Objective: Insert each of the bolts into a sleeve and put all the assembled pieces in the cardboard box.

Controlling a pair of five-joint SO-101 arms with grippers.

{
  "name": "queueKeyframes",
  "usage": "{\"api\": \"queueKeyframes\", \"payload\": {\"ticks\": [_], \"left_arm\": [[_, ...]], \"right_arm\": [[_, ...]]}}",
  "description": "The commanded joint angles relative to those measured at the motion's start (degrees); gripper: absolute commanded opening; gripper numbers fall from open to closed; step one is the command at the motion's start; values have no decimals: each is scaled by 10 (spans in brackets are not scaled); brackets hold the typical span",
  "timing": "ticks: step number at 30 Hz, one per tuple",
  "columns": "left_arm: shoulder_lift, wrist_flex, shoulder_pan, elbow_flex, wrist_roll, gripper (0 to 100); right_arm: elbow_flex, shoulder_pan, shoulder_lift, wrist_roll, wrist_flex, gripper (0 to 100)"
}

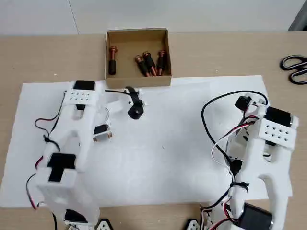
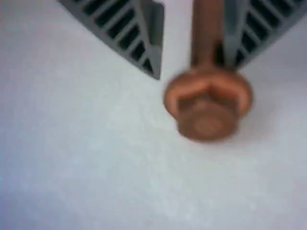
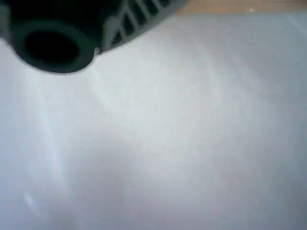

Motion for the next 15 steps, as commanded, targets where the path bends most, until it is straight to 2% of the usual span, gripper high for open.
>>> {"api": "queueKeyframes", "payload": {"ticks": [1,8,13,15], "left_arm": [[20,-7,-6,-28,4,90],[55,-8,-9,-37,4,85],[91,-7,-4,-37,4,6],[106,-5,-4,-37,4,6]], "right_arm": [[-4,7,-19,4,1,3],[-4,6,-19,4,1,3],[-4,6,-19,4,1,3],[-4,7,-19,4,1,3]]}}
